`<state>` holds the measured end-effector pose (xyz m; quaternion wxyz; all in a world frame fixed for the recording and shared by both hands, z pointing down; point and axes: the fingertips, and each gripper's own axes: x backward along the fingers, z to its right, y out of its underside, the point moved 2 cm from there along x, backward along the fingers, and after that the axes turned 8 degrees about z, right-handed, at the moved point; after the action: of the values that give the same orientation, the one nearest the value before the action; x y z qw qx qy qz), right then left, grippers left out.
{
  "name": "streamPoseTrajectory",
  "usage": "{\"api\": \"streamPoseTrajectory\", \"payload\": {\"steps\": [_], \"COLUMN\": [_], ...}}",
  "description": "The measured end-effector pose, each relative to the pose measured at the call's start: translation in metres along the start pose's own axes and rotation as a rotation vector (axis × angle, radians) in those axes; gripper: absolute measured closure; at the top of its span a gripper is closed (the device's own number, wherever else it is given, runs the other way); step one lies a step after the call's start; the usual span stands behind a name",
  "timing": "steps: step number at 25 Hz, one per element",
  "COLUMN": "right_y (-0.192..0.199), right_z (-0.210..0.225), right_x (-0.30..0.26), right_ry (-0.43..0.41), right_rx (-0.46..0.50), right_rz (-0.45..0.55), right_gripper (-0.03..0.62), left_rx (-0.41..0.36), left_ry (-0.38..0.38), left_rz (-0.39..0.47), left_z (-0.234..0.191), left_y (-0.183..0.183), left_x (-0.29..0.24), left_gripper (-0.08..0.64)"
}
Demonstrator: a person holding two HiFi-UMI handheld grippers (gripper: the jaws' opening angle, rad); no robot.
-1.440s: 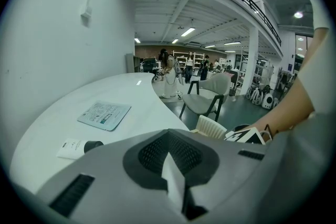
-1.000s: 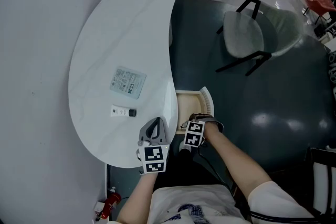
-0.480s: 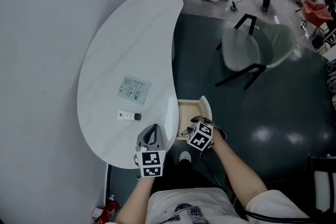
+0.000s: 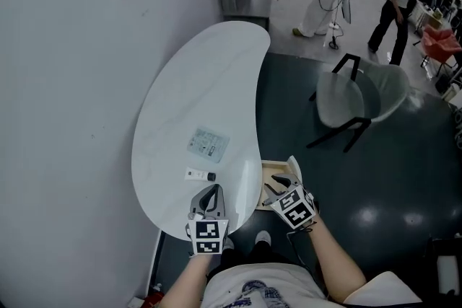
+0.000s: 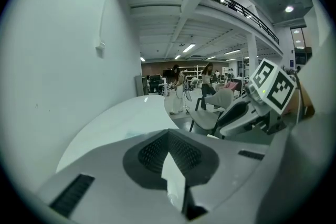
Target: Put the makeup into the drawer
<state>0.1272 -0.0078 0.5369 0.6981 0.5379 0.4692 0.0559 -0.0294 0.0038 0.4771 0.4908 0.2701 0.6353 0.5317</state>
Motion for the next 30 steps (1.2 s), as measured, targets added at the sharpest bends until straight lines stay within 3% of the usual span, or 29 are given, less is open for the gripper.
{"api": "streamPoseTrajectory", "payload": {"steps": [9,16,30], "right_y": [-0.089,-0.149,-0.197], "right_z": [-0.034,-0.073,-0.134], "right_x": [0.040,0.058,0.065], "right_ry": [0.128,0.217,0.357], "right_rx": [-0.034,-0.027,-0.085], "right_rz": [0.227,0.359,0.479], "right_gripper": [0.468,0.522,0.565], "left_rx": [0.010,0.017,0.003], "left_ry": [0.003,0.015,0.059], "left_rz": [0.071,0.147,0.270], "left_z": [-0.043,-0.076,-0.115], "left_y": [-0.034,-0.060,-0.095], "left_x": [0.045,0.073,0.133], "left_gripper": [0.518,0.518,0.518]}}
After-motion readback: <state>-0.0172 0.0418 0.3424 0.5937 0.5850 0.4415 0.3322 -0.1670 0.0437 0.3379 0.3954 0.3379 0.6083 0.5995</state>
